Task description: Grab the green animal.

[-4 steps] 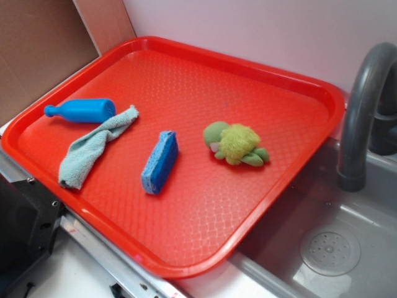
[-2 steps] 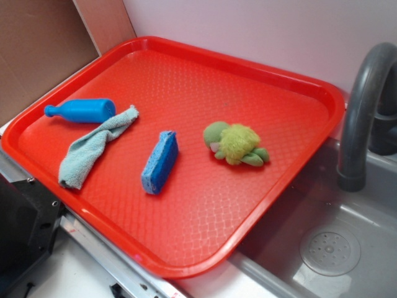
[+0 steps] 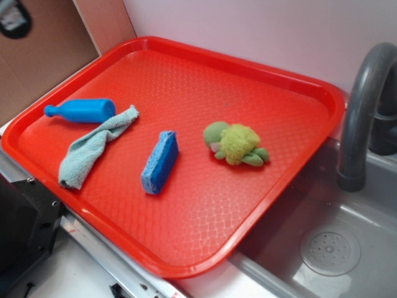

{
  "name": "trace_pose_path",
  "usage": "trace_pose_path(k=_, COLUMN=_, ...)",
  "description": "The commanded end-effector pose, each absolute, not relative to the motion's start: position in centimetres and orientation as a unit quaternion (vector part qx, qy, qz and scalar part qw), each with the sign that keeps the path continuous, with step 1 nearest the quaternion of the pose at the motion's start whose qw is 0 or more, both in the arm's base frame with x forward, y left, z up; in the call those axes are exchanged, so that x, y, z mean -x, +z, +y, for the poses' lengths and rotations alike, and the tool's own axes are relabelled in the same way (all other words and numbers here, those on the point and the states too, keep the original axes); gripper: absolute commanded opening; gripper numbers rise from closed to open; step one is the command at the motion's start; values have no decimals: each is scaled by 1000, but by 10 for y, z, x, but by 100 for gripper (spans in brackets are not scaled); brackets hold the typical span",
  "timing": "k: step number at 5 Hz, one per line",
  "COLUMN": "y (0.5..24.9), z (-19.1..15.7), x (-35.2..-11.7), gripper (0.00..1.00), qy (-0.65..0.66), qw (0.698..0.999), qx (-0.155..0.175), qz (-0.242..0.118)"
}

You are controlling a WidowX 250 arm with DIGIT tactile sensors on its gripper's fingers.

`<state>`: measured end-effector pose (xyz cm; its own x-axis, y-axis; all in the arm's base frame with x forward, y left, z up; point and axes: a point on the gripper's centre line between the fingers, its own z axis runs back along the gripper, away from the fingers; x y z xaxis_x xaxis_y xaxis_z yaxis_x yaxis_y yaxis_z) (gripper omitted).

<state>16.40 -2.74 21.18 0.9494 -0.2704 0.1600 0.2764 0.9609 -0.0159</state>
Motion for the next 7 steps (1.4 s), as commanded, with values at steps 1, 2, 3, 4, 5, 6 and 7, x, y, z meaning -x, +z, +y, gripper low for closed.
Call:
trace_pose_path(k=1, y=184, z=-63, x=-228, gripper=100, qy=-371, qw=915, qx=60, qz=-144)
trace_pose_path(k=2, y=163, z=-83, x=-247, gripper=100, qy=-425, qw=894, qx=62, qz=-126)
trace_pose_path(k=3, y=128, z=-115, x=-269, gripper=100, qy=-509, qw=855, qx=41, qz=-95)
trace_pose_path(k=4, y=104, z=-133, x=-266, gripper=100, qy=-560, qw=824, qx=48, qz=-71)
trace_pose_path(k=5, y=76, z=-140, x=-261, gripper=100, qy=-573, qw=818, qx=30, qz=-36)
trace_pose_path(k=6, y=54, z=-143, x=-256, gripper=100, qy=-579, qw=815, qx=13, qz=-6)
trace_pose_path(k=7, y=34, z=-144, x=-255, gripper=100, qy=-579, qw=815, qx=-4, qz=21)
